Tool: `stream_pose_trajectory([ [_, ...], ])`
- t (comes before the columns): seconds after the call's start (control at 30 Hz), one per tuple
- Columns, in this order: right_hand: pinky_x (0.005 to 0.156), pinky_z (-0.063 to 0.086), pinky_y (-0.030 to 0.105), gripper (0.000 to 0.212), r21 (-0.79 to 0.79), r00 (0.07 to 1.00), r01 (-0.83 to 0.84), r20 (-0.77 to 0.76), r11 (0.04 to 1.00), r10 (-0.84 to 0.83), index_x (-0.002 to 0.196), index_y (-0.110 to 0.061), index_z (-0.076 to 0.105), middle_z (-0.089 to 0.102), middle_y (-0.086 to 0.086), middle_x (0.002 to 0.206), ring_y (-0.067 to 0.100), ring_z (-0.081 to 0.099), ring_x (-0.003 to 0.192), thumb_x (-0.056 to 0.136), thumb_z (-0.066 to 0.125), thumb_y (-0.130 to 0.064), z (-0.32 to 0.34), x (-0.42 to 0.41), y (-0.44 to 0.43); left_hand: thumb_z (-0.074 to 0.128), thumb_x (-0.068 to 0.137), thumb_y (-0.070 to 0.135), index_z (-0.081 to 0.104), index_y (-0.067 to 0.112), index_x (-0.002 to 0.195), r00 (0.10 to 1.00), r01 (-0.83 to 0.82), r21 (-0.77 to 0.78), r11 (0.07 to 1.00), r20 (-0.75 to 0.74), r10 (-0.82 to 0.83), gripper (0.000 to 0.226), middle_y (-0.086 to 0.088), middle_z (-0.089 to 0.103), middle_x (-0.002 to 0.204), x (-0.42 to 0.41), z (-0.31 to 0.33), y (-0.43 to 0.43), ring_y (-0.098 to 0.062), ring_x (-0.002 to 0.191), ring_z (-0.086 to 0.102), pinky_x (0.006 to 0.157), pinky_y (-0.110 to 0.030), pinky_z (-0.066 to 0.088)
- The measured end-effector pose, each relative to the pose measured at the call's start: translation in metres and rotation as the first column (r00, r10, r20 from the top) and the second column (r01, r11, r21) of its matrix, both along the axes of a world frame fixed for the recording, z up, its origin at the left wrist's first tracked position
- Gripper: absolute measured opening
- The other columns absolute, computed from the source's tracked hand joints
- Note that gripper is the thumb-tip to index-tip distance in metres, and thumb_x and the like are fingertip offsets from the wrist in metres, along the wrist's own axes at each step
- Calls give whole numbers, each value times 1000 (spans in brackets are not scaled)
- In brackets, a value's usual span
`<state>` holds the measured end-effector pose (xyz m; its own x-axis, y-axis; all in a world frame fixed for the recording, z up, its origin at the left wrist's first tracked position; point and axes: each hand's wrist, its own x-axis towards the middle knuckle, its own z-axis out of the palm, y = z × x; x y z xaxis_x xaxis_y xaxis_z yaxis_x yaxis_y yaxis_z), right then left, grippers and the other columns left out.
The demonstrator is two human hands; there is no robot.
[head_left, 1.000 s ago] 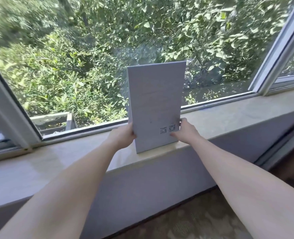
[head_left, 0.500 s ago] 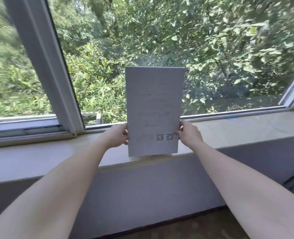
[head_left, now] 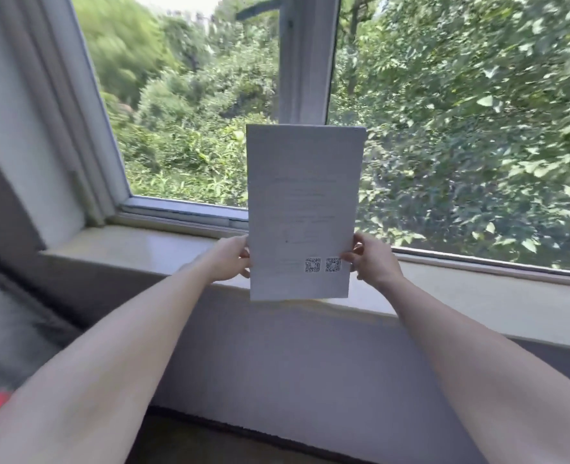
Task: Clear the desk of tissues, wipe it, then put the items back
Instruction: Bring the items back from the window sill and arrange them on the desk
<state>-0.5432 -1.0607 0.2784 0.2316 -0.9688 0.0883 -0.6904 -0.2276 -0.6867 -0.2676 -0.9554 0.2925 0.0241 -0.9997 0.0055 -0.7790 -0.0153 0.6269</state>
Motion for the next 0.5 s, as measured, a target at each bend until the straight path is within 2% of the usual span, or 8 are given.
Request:
stream_pose_trajectory([
  [0.1,75,57,49,16,1,995,-99,29,995,99,85,-31,56,72,-4,90,24,70,82,83,70,-23,-1,66,18,56,96,11,57,27,116,997,-83,24,996,4,82,25,4,71,97,63,0,38,-11,76,73,84,-36,57],
  [0.17,77,57,48,16,-20,988,-153,19,988,153,88,-31,56,72,-3,92,25,70,82,85,70,-23,-1,112,35,57,94,11,60,26,114,989,-147,25,989,18,147,25,1,72,96,107,-1,66,-13,78,72,85,-41,57],
  [0.27,78,56,46,18,-47,970,-244,11,969,245,89,-34,55,71,-5,91,26,70,85,84,69,-25,-3,180,63,58,91,11,61,32,107,975,-219,23,975,44,218,27,0,74,87,167,0,113,-13,76,72,87,-39,56],
  [0.37,79,55,44,16,-57,946,-323,12,945,324,95,-31,59,72,-7,90,24,70,84,83,69,-28,-5,249,93,58,92,5,60,32,106,953,-302,23,953,7,302,30,-3,74,95,220,1,166,-15,78,73,85,-37,57],
  [0.5,79,56,43,13,-21,902,-429,54,903,429,85,-36,56,71,-7,86,22,70,78,80,66,-32,-12,337,136,52,94,-6,57,30,109,918,-397,7,918,-24,397,40,-12,73,99,286,-5,238,-18,78,73,79,-39,60],
])
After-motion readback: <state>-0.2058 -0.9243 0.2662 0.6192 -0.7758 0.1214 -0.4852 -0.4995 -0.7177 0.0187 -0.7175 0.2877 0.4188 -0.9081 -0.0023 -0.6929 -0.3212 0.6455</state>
